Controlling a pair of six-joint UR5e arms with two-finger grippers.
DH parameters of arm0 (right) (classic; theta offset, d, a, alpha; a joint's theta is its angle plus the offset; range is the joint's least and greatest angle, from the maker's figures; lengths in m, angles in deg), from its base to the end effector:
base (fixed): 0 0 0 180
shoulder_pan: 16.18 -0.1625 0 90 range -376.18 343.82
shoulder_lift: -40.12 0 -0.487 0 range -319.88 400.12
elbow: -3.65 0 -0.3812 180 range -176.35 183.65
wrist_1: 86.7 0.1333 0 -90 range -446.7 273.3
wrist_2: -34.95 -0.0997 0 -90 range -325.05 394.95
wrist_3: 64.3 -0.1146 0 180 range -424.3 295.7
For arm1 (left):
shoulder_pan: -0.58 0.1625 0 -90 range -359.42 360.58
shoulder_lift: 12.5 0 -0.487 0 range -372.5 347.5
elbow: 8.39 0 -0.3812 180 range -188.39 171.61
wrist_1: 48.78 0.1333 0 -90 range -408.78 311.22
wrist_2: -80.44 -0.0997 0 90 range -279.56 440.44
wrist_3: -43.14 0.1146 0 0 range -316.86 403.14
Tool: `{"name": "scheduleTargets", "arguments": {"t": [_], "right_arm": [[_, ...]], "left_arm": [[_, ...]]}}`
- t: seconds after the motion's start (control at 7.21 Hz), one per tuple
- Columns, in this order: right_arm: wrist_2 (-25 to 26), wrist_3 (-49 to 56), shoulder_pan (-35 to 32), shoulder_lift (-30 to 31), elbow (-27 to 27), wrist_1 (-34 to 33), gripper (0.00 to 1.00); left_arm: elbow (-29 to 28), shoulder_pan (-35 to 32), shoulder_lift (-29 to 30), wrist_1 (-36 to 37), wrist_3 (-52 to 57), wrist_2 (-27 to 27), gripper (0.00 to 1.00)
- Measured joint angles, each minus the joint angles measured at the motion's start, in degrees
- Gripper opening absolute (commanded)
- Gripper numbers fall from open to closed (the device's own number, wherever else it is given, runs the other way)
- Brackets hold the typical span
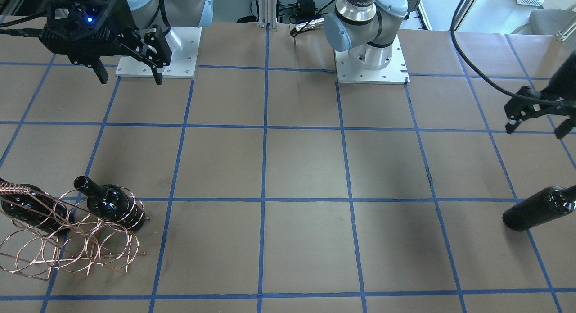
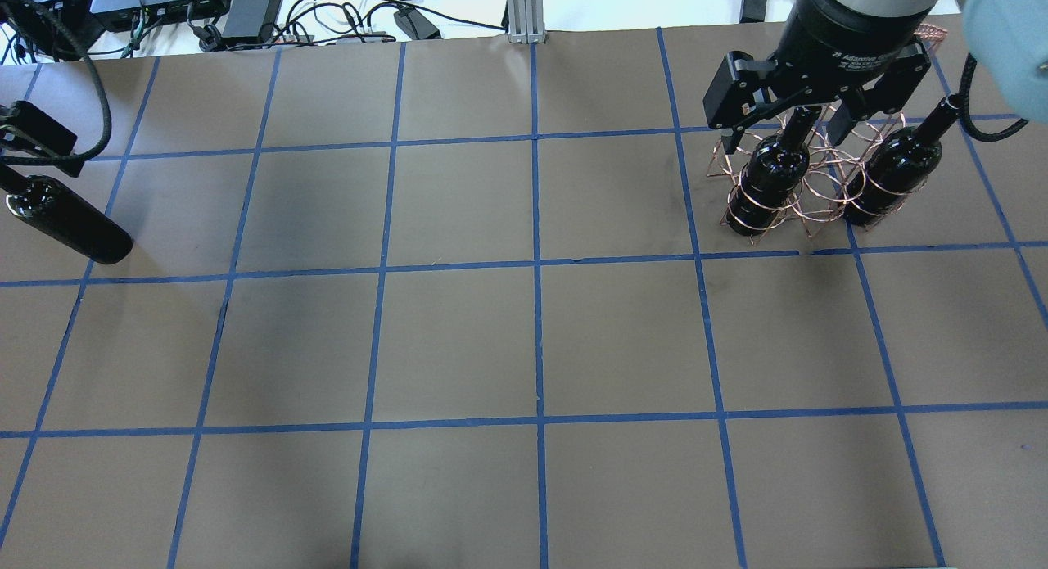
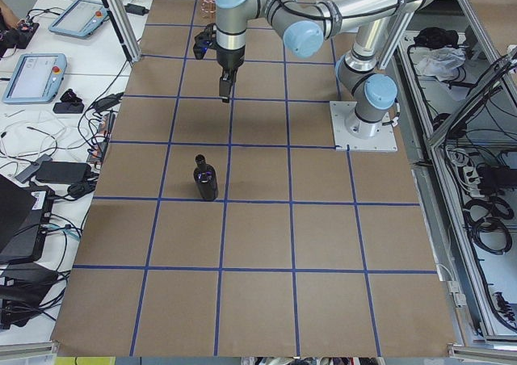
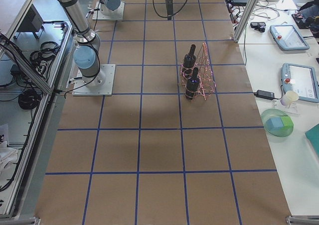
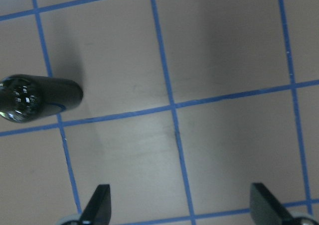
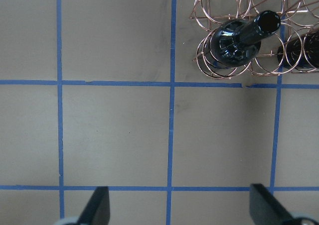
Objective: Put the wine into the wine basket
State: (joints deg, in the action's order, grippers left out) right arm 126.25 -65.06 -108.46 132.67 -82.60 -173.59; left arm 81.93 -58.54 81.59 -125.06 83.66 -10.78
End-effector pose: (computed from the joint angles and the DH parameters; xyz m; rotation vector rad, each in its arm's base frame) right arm 0.1490 -0.4576 0.5820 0.0404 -3.1189 0.0878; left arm 0.1606 -0.5235 0.5220 0.2515 3.0137 -0.1812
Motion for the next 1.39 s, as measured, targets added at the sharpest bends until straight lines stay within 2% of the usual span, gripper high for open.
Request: {"name": "scheduleTargets", "arguments": {"t": [0.28,0.55,0.97,1.39], "right_arm": [[0.68,0.09,0.00,0.00,-0.04,0.29,1.00],[4.28,0.40,0.00,-0.09,-0.26,0.38,1.00],[4.13,0.22,-0.15,0.13,-0.65,0.53,1.00],[3.63,0.50,-0.18,-0.14,-0.76,0.00,1.00]], "left_arm": [[-0.52,6.22,5.45,8.31,5.24,2.69,1.00],[-1.49,8.81,10.37,14.52,7.37,7.51,1.00],[-3.04,10.68,14.25,16.55,8.07,10.98,1.00],[-3.02,11.90,15.36,16.27,8.02,11.44,0.98]]}}
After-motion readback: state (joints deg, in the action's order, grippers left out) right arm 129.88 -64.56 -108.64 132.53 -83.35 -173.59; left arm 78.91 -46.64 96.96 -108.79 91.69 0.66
